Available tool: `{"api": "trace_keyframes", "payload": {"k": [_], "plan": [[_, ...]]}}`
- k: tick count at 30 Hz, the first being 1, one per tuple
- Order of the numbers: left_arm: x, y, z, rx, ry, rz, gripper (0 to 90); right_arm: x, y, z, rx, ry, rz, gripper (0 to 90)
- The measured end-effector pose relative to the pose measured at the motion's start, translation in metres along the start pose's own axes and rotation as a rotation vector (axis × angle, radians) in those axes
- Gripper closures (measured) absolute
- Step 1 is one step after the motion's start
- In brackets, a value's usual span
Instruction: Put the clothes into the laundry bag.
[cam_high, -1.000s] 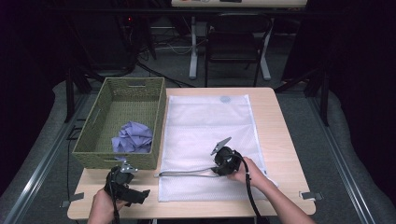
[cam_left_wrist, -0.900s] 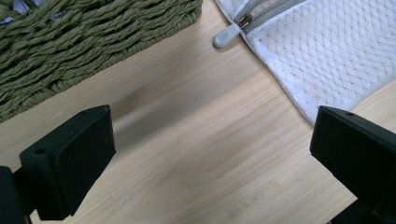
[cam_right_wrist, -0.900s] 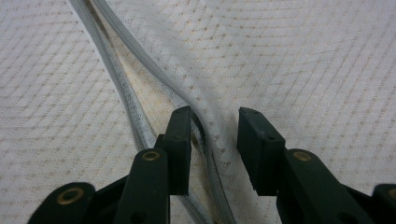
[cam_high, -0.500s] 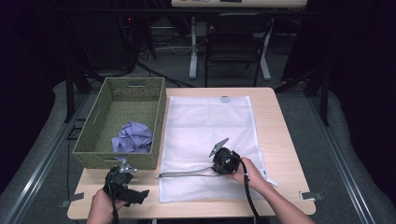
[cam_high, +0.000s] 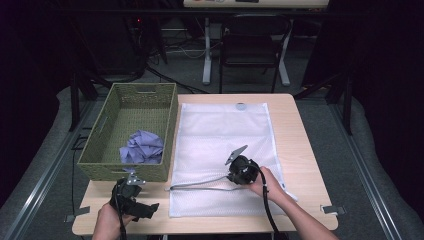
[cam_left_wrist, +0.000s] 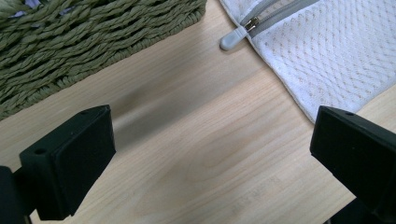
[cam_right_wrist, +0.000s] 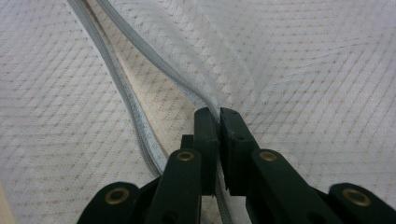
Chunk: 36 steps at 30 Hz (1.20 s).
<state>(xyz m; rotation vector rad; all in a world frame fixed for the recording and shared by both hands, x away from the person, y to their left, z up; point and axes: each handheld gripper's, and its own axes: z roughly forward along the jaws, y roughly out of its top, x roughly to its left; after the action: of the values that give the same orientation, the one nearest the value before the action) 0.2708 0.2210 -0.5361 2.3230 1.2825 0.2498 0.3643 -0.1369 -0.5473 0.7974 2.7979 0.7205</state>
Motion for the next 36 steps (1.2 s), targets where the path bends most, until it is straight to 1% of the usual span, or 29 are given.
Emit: {"api": "trace_keyframes", "payload": {"k": [2, 5, 6, 8, 9, 10, 12, 15, 17, 23, 28, 31, 33, 34, 36], "plan": [[0.0, 0.0, 0.0, -0.003, 0.0, 0.004, 0.1, 0.0, 0.0, -0.001, -0.001, -0.001, 0.002, 86.3], [0.0, 0.0, -0.001, -0.005, 0.0, 0.006, 0.1, -0.002, 0.001, -0.005, -0.022, -0.001, 0.012, 86.4], [0.0, -0.001, -0.001, -0.005, -0.001, 0.001, 0.1, -0.003, 0.001, -0.006, -0.029, -0.002, 0.017, 86.4], [0.001, -0.001, -0.001, -0.007, 0.0, -0.004, 0.1, -0.005, 0.001, -0.01, -0.061, 0.005, 0.035, 86.5], [0.002, -0.001, -0.001, -0.007, 0.0, 0.0, 0.1, -0.006, 0.002, -0.012, -0.059, 0.006, 0.029, 86.5], [0.002, -0.001, -0.001, -0.007, 0.001, -0.001, 0.1, -0.007, 0.002, -0.014, -0.069, 0.004, 0.032, 86.5], [0.001, -0.001, -0.001, -0.009, 0.001, -0.004, 0.1, -0.007, 0.002, -0.015, -0.091, 0.002, 0.047, 86.5], [0.001, -0.001, -0.002, -0.01, 0.004, 0.001, 0.1, -0.008, 0.002, -0.017, -0.106, 0.007, 0.064, 86.5], [0.001, -0.001, -0.002, -0.012, 0.007, 0.0, 0.1, -0.009, 0.003, -0.02, -0.105, 0.003, 0.062, 86.5], [0.001, 0.0, -0.003, -0.015, 0.011, 0.0, 0.1, -0.011, 0.006, -0.032, -0.166, -0.004, 0.089, 86.5], [0.002, -0.001, -0.004, -0.017, 0.014, -0.004, 0.1, -0.012, 0.008, -0.042, -0.203, -0.008, 0.099, 86.7], [0.002, -0.001, -0.005, -0.02, 0.013, -0.006, 0.1, -0.012, 0.009, -0.047, -0.222, -0.02, 0.093, 86.7], [0.002, -0.001, -0.006, -0.022, 0.016, -0.017, 0.1, -0.011, 0.01, -0.05, -0.226, -0.022, 0.086, 86.8], [0.003, -0.001, -0.007, -0.031, 0.015, -0.025, 0.1, -0.01, 0.011, -0.051, -0.228, -0.025, 0.086, 86.8], [0.003, 0.0, -0.008, -0.038, 0.016, -0.03, 0.1, -0.01, 0.011, -0.054, -0.236, -0.028, 0.08, 86.8]]}}
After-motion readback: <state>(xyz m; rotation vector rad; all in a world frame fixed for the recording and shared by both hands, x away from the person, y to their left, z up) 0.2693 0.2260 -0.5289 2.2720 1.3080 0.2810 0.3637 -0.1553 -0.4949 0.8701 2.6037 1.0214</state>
